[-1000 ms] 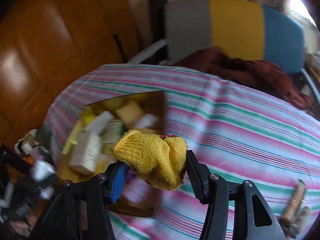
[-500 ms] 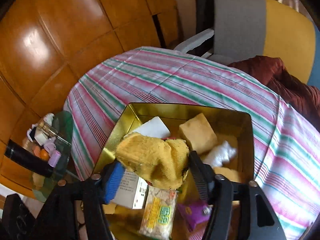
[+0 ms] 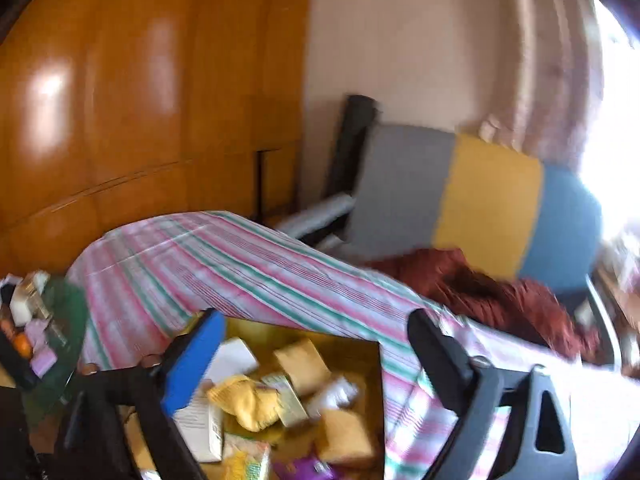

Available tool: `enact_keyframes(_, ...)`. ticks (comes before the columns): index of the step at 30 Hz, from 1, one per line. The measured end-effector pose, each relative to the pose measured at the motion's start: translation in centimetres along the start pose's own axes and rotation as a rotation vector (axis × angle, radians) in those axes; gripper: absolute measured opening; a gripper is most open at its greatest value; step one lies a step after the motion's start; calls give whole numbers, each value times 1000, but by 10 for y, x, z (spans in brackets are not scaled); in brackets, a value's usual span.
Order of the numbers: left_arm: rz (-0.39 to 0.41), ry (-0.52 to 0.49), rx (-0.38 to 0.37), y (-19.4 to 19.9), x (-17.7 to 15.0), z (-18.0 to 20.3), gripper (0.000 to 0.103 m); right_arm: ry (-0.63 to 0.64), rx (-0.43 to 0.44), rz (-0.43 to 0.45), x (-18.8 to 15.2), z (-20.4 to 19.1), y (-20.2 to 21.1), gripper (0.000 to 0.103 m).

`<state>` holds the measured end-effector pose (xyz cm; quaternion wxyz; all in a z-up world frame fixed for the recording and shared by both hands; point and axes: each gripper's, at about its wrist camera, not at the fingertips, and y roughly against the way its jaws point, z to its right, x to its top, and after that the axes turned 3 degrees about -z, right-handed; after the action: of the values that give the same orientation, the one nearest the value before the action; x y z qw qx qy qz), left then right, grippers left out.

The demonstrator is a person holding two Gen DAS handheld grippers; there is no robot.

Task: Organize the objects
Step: 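Open both tools to drop the glove and plastic bag into the tray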

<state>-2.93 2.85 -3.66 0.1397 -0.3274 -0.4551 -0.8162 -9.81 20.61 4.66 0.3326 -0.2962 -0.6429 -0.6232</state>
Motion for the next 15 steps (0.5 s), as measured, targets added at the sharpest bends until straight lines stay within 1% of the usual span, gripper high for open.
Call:
enact_keyframes(1, 2, -3, 4, 1, 0, 1, 37, -52, 18, -52, -6, 11, -5, 96)
enact_keyframes(2, 2, -7, 11, 2, 0, 3, 37, -99, 31, -80, -13, 20, -7, 93)
enact_keyframes(4, 4, -10, 30, 4, 1, 4, 37, -182, 25, -120, -28, 37, -8, 91)
enact_keyframes(6, 5, -14, 55, 5, 3, 6, 37, -222, 14, -151, -42, 47, -7, 91)
enact_keyframes(9, 8, -29, 94, 8, 3, 11, 37, -240, 10, -201, -65, 56, -5, 94)
enact_keyframes(10, 11, -38, 106, 9, 3, 13, 37, -245, 6, -214, -72, 58, -3, 102)
enact_keyframes(13, 21, -66, 140, 13, 2, 19, 38, -213, -37, -223, -91, 64, 7, 103)
enact_keyframes(15, 23, -76, 148, 14, 4, 23, 38, -201, -52, -229, -102, 65, 12, 103)
